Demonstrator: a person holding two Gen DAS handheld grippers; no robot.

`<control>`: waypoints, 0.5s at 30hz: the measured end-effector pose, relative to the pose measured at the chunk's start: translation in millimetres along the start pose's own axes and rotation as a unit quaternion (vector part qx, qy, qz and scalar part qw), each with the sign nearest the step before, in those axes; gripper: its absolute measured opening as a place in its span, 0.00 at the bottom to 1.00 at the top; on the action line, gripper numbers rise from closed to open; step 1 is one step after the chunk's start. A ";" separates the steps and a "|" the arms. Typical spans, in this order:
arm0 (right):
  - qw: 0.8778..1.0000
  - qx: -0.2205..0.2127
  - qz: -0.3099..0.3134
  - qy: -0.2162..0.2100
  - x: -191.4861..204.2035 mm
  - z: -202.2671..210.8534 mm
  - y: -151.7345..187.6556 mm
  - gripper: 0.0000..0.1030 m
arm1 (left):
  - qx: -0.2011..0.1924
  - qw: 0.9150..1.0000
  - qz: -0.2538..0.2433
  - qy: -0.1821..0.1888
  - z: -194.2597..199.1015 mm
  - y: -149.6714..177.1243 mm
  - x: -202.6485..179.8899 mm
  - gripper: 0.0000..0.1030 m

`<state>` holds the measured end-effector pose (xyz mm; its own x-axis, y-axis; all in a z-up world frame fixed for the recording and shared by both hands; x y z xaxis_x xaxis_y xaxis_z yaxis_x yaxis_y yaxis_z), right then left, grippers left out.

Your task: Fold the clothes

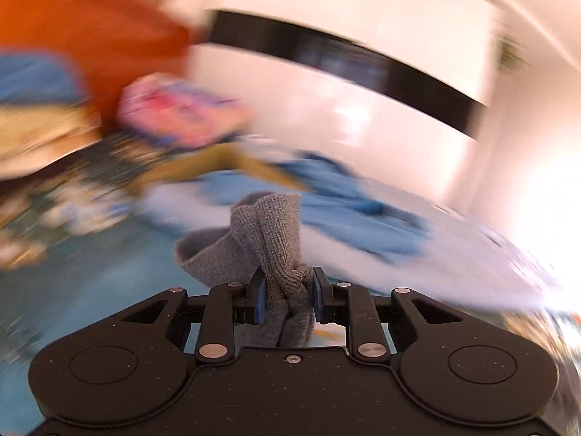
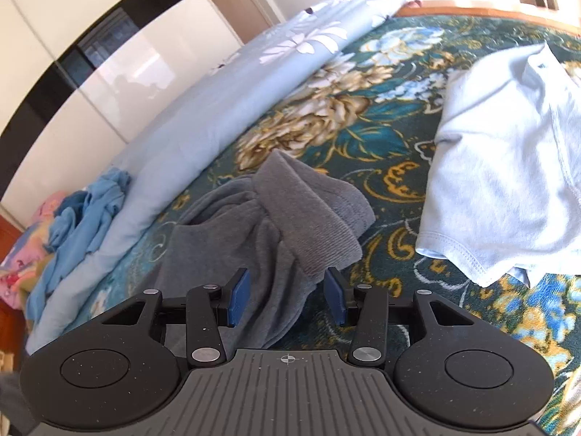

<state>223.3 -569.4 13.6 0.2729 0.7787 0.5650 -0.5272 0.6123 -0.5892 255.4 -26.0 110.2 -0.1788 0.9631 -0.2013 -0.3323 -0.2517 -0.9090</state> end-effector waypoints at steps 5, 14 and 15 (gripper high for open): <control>1.000 0.013 0.003 -0.015 5.6 -3.3 8.5 0.40 | 0.033 0.988 -0.124 0.091 -4.0 53.5 -122.9 0.21; 0.999 0.036 -0.002 -0.019 0.3 -10.2 23.4 0.40 | 0.114 0.956 -0.242 0.120 -20.4 160.5 -222.7 0.36; 0.999 0.036 -0.002 -0.020 0.0 -10.3 24.0 0.40 | 0.111 0.953 -0.253 0.124 -16.9 164.0 -225.9 0.46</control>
<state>218.9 -553.3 -6.5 0.2445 0.7689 0.5908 -0.5833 0.6033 -0.5438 257.0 -283.3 0.5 0.2714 0.9527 0.1370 -0.5100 0.2631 -0.8190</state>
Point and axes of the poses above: each gripper's, at about its wrist camera, not at the fingertips, and z roughly against the way its jaws point, x to its left, y to its underside, the point moved 8 cm from there along -z, roughly the way its jaws point, and after that the axes turned 7 degrees about -y, right-handed, at the moved point
